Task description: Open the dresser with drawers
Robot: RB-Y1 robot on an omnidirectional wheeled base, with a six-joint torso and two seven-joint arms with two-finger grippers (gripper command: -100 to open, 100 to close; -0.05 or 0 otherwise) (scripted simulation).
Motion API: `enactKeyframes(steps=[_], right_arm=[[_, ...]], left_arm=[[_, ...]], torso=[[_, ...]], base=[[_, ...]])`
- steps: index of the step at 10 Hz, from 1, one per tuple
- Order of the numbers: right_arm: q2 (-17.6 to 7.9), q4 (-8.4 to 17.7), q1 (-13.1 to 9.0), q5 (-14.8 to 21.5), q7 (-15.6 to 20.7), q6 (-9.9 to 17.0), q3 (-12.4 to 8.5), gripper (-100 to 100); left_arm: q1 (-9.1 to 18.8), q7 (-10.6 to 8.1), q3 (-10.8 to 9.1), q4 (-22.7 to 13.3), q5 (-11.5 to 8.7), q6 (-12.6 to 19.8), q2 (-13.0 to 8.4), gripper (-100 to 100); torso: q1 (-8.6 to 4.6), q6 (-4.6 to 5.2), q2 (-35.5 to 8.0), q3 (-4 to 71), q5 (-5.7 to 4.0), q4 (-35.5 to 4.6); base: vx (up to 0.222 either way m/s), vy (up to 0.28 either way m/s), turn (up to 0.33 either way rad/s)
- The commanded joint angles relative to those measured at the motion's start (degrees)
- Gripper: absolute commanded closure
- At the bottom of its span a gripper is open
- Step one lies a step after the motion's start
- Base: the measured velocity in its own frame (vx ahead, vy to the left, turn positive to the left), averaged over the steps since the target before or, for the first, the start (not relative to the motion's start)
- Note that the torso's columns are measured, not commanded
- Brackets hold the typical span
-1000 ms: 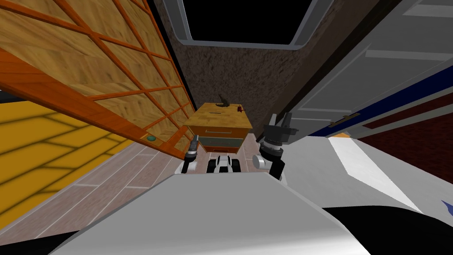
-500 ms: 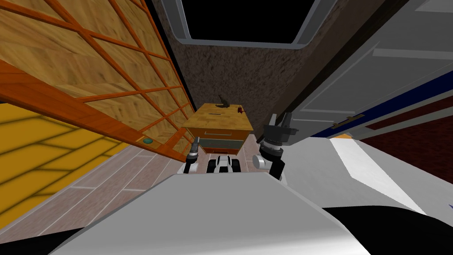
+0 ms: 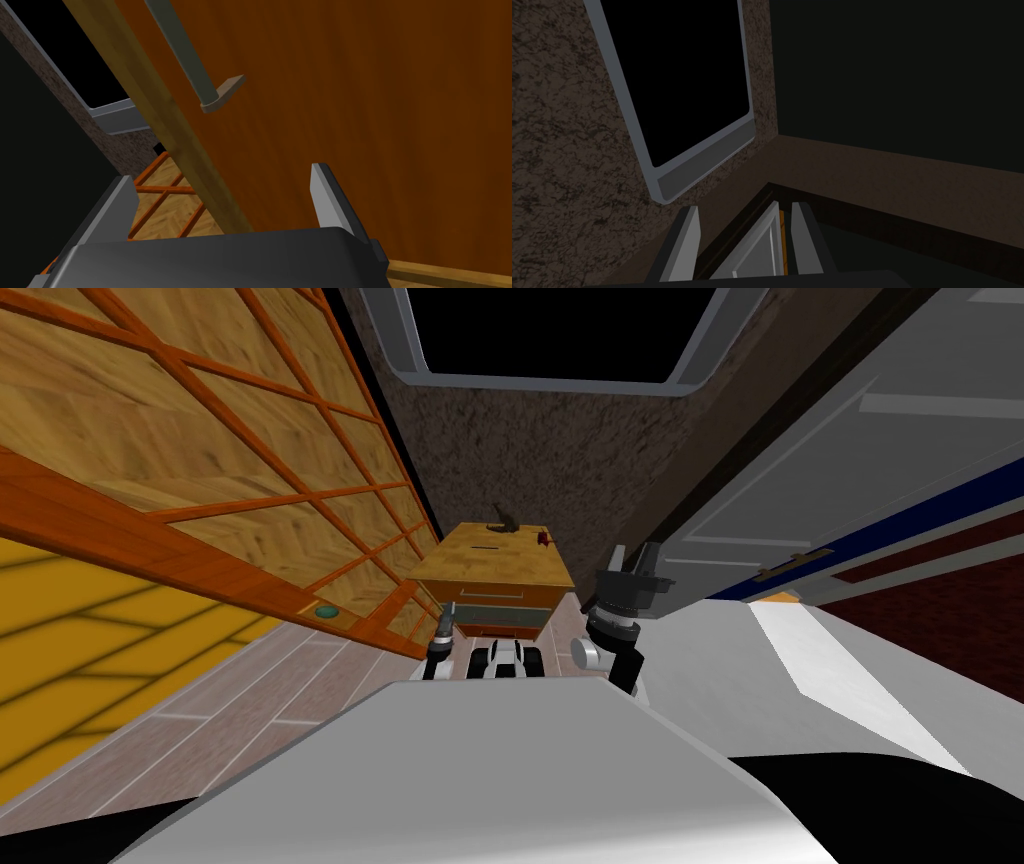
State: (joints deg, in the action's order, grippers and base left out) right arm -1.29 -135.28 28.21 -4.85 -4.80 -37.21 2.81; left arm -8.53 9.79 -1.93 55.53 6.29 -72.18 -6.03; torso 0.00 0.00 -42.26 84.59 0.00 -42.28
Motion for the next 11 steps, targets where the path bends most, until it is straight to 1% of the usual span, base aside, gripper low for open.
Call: enactKeyframes(steps=[1,4,5,7,9,11], right_arm=[[0.0,0.0,0.0,0.0,0.0,0.0,0.0,0],[0.0,0.0,0.0,0.0,0.0,0.0,0.0,0],[0.0,0.0,0.0,0.0,0.0,0.0,0.0,0],[0.0,0.0,0.0,0.0,0.0,0.0,0.0,0],[0.0,0.0,0.0,0.0,0.0,0.0,0.0,0],[0.0,0.0,0.0,0.0,0.0,0.0,0.0,0]], left_arm=[[0.9,-0.02,-0.29,-3.4,0.2,-2.1,2.5,-100],[1.4,0.01,-0.44,-5.4,0.4,-3.3,6.0,-100],[1.5,0.04,-0.45,-5.6,0.3,-3.4,5.3,-100],[4.6,-1.27,0.07,-8.8,-1.7,-3.7,2.8,-100],[7.7,-2.59,0.57,-11.9,-3.7,-3.8,0.2,-100],[10.8,-3.92,1.08,-15.1,-5.7,-3.9,-2.4,-100]], torso=[[0.02,0.00,0.0,0.0,0.01,0.0],[-0.02,0.00,-0.1,0.0,0.00,0.0],[-0.01,0.00,-0.1,-0.1,0.00,0.0],[-0.05,0.00,-0.1,-0.1,-0.01,0.0],[-0.17,0.00,0.0,0.0,-0.05,0.0],[-0.02,0.00,-0.1,-0.1,-0.01,0.0]], base=[[0.051,0.000,0.002],[0.034,-0.005,0.002],[0.008,-0.003,0.000],[-0.014,-0.048,0.026],[-0.034,-0.101,0.031],[-0.051,-0.109,0.027]])
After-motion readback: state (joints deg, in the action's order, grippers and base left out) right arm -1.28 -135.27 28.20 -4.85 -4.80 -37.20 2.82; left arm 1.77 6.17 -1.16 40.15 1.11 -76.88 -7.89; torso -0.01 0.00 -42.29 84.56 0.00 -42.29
